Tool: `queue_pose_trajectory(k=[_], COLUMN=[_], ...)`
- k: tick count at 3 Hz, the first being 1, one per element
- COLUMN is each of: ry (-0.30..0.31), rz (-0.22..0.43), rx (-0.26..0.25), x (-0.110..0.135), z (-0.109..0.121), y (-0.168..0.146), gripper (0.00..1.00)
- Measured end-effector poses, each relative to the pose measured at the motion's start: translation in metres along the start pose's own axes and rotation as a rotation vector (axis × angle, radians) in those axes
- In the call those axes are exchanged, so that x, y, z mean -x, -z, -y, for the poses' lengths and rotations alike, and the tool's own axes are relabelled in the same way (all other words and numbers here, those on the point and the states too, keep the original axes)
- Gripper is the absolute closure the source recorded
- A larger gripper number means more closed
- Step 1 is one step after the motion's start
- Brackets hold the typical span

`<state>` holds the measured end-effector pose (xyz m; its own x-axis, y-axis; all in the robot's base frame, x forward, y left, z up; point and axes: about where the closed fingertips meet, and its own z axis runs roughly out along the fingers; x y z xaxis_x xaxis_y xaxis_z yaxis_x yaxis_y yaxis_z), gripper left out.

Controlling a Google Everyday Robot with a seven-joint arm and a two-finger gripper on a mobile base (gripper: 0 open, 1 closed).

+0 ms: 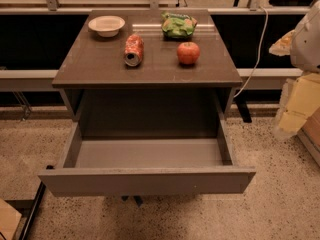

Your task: Place apple into top drawer

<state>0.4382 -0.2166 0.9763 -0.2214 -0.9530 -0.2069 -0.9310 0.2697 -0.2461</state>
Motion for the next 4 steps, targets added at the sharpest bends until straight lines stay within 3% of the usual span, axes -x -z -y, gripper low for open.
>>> queue_pose_trajectory(k=[1,2,4], ry=[0.000,-0.029,-0.114], rz=[0.000,0.026,0.109], rx=[0.000,-0.029,-0.075], x=[0.000,0.015,0.060], z=[0.000,0.010,0.050], y=[0.000,-0.002,-0.019], gripper=[0.00,0.00,0.00])
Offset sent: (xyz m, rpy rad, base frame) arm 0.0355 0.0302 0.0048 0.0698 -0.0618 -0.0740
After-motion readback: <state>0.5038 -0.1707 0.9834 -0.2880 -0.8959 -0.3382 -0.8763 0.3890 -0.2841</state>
